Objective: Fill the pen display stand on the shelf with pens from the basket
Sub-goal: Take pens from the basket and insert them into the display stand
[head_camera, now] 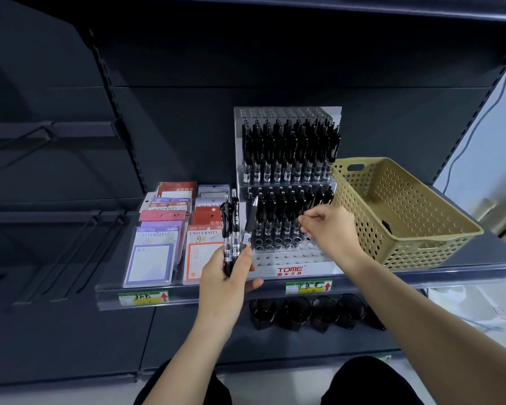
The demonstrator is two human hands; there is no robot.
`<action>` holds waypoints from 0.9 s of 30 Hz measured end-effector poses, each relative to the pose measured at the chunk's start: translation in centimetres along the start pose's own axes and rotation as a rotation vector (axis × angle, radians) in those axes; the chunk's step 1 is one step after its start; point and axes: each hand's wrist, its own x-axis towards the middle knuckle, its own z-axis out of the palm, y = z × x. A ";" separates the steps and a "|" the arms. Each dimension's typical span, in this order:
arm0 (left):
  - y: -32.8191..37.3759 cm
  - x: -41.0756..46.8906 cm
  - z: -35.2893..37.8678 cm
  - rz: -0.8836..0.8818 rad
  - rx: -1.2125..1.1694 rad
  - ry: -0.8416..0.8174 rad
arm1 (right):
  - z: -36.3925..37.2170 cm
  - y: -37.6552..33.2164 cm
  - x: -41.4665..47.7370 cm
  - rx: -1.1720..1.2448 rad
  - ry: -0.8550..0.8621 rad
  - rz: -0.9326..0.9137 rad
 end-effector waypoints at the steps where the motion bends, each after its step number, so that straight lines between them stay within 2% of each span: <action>1: -0.1 0.0 0.1 -0.005 -0.006 0.000 | -0.1 0.1 0.1 0.001 -0.007 0.006; 5: -0.5 -0.1 0.6 -0.018 -0.019 -0.002 | -0.5 0.2 0.0 0.004 -0.035 0.014; 9: -0.6 -0.4 1.1 -0.022 -0.013 -0.020 | -1.5 -0.5 -1.3 0.127 -0.005 0.037; 17: -0.6 -1.1 2.5 -0.032 -0.037 -0.109 | -2.7 -1.5 -4.4 0.271 -0.268 0.022; 22: -0.8 -1.6 3.1 -0.056 -0.028 -0.167 | -2.0 -1.9 -5.2 0.239 -0.422 0.028; 25: -1.2 -1.6 3.1 -0.011 0.050 -0.176 | -1.5 -1.9 -5.7 0.249 -0.436 0.025; 27: -1.2 -1.2 2.8 0.029 0.121 -0.107 | -1.6 -2.1 -5.8 0.221 -0.415 -0.008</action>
